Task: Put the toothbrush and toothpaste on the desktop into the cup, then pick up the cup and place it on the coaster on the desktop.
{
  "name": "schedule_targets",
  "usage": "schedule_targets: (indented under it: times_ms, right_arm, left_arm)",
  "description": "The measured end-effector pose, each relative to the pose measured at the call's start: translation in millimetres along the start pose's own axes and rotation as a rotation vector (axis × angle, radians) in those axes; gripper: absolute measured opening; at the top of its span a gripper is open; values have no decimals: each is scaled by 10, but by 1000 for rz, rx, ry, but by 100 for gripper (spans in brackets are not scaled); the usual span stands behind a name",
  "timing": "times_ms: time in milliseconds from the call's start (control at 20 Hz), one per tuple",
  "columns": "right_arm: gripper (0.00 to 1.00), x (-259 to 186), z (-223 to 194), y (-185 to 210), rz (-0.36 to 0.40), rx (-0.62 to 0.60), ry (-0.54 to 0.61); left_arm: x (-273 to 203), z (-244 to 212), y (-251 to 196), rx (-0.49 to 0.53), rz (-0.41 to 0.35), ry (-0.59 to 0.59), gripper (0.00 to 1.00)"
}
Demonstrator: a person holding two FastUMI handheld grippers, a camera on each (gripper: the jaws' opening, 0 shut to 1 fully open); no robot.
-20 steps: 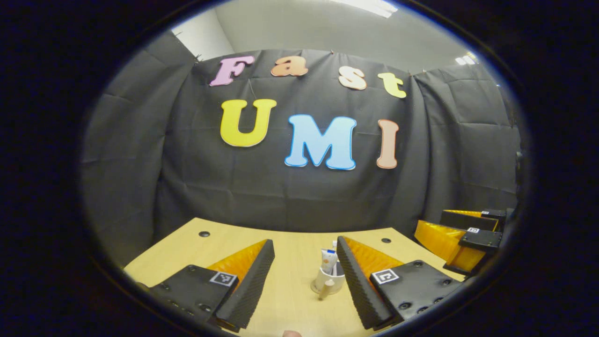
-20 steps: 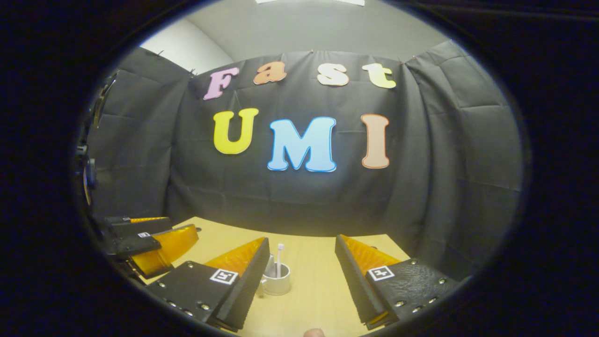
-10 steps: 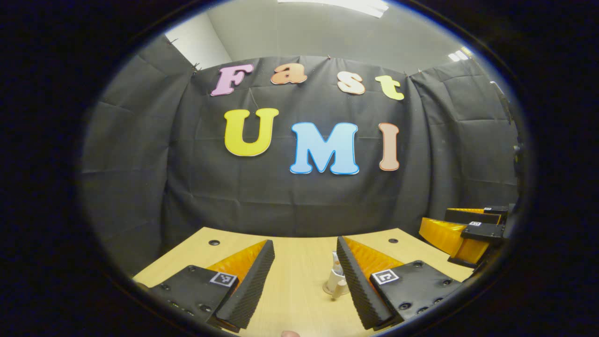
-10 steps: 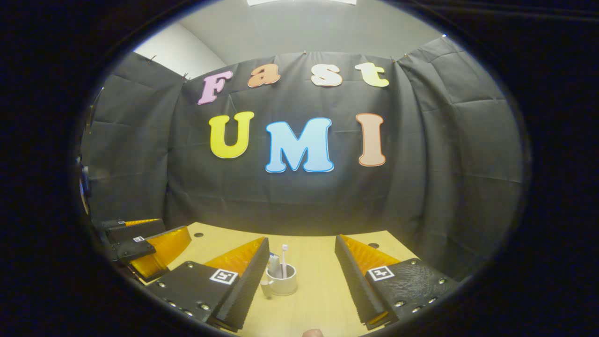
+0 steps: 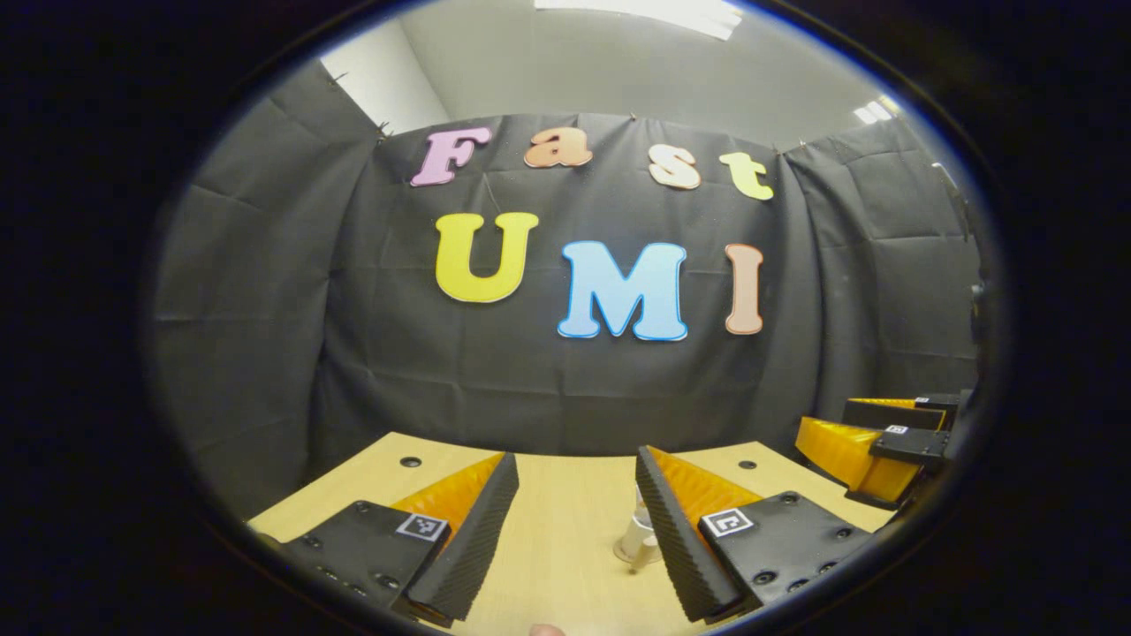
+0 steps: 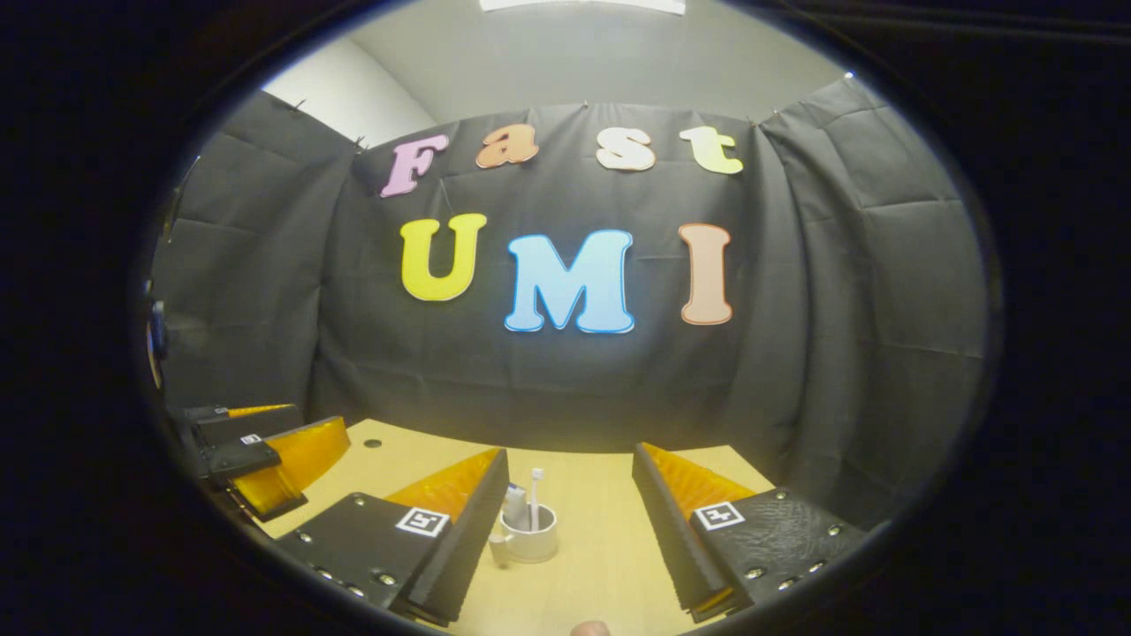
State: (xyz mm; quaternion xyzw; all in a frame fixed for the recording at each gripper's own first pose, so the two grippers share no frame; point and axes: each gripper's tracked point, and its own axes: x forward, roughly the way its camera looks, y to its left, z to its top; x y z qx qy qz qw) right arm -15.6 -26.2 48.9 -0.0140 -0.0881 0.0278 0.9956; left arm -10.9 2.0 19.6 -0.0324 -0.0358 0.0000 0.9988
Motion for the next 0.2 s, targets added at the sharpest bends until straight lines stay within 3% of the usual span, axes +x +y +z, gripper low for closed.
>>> schedule_targets:
  times_ms: [200]
  right_arm:
    - [86, 45, 22, 43, 16, -7, -12]
  left_arm:
    - [-13, 44, 0, 7, 5, -8, 89]
